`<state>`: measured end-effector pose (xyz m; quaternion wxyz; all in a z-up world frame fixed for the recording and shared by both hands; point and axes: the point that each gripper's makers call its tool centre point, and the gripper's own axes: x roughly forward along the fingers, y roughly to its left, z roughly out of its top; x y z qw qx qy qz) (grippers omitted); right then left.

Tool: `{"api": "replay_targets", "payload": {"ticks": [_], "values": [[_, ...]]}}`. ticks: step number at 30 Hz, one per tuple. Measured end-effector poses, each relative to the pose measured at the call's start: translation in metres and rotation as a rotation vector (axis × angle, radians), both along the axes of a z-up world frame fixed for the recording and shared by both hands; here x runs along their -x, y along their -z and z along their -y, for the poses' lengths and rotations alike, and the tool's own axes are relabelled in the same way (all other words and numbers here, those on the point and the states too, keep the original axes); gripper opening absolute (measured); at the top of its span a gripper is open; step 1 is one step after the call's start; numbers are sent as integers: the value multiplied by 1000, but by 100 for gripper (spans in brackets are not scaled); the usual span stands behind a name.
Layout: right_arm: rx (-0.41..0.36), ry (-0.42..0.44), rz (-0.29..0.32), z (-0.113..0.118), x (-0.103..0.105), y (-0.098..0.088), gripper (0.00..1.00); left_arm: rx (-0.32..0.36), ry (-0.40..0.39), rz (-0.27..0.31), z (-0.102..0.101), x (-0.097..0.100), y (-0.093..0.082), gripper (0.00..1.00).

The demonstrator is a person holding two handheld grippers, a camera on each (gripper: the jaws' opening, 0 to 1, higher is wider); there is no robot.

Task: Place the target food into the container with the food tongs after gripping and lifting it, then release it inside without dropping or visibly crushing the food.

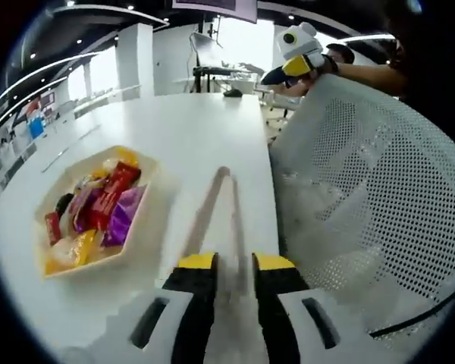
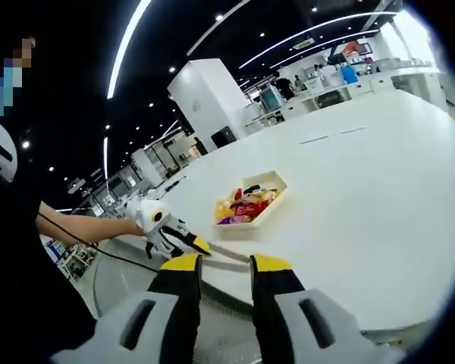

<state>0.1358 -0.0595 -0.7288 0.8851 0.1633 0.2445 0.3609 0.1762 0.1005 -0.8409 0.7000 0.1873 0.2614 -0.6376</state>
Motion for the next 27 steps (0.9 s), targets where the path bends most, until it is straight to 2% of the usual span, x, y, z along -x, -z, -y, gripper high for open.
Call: {"api": "replay_targets", "payload": {"ticks": [1,2,3,4,5,6,7,8,9,10,11,12,13,14,16,18,20,24,25,26,27], "values": [[12,-16,-4,-1,1,0,30,41,-41,-44,-4,3,-13,51],[18,-26,-3,-2,2,-1,32,65,-45,-31,-6,4,-23,56],[31,-41,10,-3,2,-3,35,93,-73,-19,-13,5,-43,61],[38,-51,29,-4,2,-5,40,124,-126,-34,-18,3,-57,72],[35,-62,46,-7,1,-9,54,155,-208,-64,-27,4,-77,83],[35,-69,63,-9,0,-12,68,175,-263,-78,-35,4,-89,97],[40,-73,102,-12,-3,-16,86,165,-336,-99,-52,5,-103,93],[47,-67,103,-13,-5,-17,99,201,-433,-109,-62,0,-112,95],[93,-89,88,-8,-3,-13,97,214,-484,-102,-71,0,-118,99],[106,-98,86,-8,-3,-13,100,191,-508,-72,-87,5,-120,99],[159,-132,71,-7,-1,-9,100,158,-525,-38,-100,9,-119,98],[196,-156,68,-6,2,-5,100,144,-530,-23,-104,11,-118,99],[225,-171,70,-5,2,-4,100,89,-567,-5,-120,18,-112,99],[263,-187,92,-4,3,-3,100,93,-611,-21,-130,26,-112,100],[241,-188,83,-4,5,-6,100,139,-674,-41,-137,35,-118,100],[217,-177,88,1,6,-9,100,172,-704,-17,-139,39,-125,100],[233,-155,105,8,4,-8,100,184,-718,5,-138,46,-129,100],[234,-141,122,15,7,-4,100,172,-721,14,-131,52,-121,100],[248,-139,121,17,7,-1,100,161,-721,17,-132,52,-116,100],[258,-140,118,19,9,1,100,169,-724,-3,-132,53,-117,99],[273,-140,115,21,10,5,100,179,-730,1,-133,51,-117,99]]}}
